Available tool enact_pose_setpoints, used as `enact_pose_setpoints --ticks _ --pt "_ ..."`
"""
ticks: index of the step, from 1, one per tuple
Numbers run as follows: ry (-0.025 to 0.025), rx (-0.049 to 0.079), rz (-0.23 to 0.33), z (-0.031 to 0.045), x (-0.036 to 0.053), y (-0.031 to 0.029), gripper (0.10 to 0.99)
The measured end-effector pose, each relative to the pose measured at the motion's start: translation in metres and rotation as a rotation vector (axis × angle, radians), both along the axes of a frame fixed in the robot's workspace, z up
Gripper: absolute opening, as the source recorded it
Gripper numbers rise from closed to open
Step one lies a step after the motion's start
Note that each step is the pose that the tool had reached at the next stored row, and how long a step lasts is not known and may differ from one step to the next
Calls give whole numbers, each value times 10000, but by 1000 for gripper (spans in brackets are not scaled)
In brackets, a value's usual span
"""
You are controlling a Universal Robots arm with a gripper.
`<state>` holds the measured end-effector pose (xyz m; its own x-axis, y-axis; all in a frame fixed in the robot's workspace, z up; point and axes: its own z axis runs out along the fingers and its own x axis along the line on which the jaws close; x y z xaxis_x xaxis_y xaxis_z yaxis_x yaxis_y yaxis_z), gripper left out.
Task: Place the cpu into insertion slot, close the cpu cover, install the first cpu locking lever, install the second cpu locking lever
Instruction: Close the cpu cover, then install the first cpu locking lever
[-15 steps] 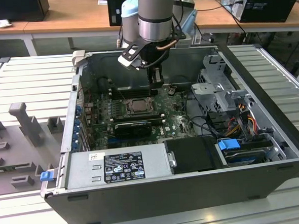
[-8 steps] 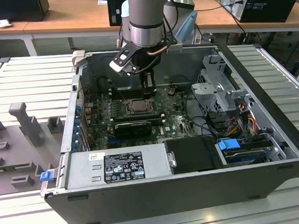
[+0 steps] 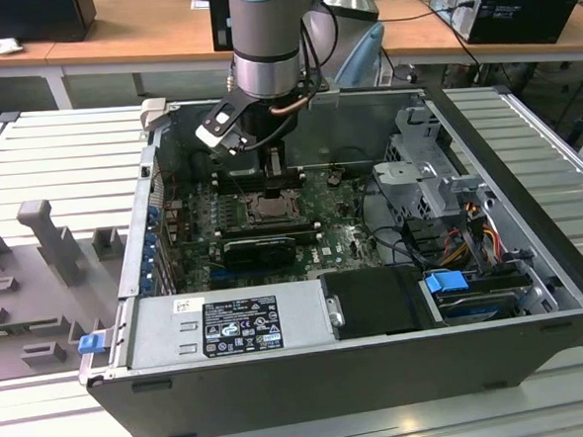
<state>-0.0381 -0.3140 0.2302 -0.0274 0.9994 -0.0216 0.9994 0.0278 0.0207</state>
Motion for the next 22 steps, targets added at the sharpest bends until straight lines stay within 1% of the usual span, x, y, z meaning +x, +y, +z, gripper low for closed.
enact_pose_setpoints --ticks 2,6,9,11,13,15,16,18,19,22 --pt "0 0 2 0 -17 0 106" --pt "-1 2 1 22 -17 0 106" --pt "0 0 0 73 -18 0 106" --pt "0 -1 0 145 -18 0 106" --pt "0 0 1 246 -18 -1 106" --pt "0 -1 2 367 -17 0 106" --pt "0 -8 10 387 -17 0 106" --pt "-1 -7 558 385 -17 1 106" --pt "0 -8 749 385 -17 0 106" --pt "0 -13 1680 380 -17 0 106"
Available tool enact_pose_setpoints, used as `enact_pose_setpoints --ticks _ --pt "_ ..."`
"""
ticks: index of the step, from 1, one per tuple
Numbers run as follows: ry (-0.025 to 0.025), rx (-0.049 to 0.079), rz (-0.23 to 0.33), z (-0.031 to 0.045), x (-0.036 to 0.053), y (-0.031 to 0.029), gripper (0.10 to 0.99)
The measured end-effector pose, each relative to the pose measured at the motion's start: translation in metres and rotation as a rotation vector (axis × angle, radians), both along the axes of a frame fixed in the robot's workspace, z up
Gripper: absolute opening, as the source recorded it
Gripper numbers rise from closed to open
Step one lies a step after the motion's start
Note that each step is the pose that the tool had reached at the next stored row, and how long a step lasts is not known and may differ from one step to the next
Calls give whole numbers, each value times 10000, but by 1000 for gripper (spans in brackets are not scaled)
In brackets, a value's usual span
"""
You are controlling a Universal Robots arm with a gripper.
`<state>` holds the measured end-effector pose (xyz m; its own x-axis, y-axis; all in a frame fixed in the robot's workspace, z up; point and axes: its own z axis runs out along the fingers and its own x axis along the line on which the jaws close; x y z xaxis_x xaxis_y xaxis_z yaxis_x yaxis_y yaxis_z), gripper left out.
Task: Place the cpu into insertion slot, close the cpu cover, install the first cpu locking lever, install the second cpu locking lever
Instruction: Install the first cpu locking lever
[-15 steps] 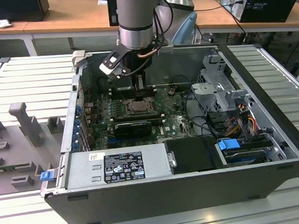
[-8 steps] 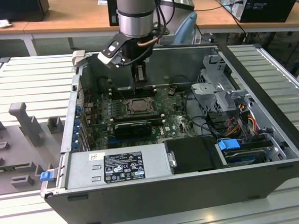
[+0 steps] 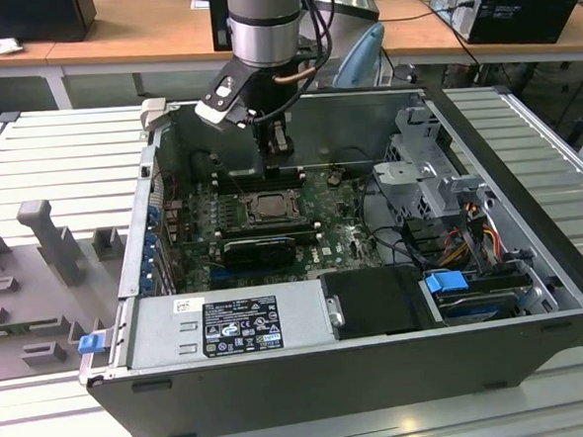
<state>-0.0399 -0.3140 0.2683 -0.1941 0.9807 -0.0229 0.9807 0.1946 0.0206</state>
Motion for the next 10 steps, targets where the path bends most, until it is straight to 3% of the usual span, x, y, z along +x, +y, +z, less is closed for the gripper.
enact_pose_setpoints --ticks 6,8,10 --pt "0 -15 1422 -2 0 0 106" --pt "0 -25 2202 -3 0 0 106" --pt "1 -50 3494 -6 0 0 106"
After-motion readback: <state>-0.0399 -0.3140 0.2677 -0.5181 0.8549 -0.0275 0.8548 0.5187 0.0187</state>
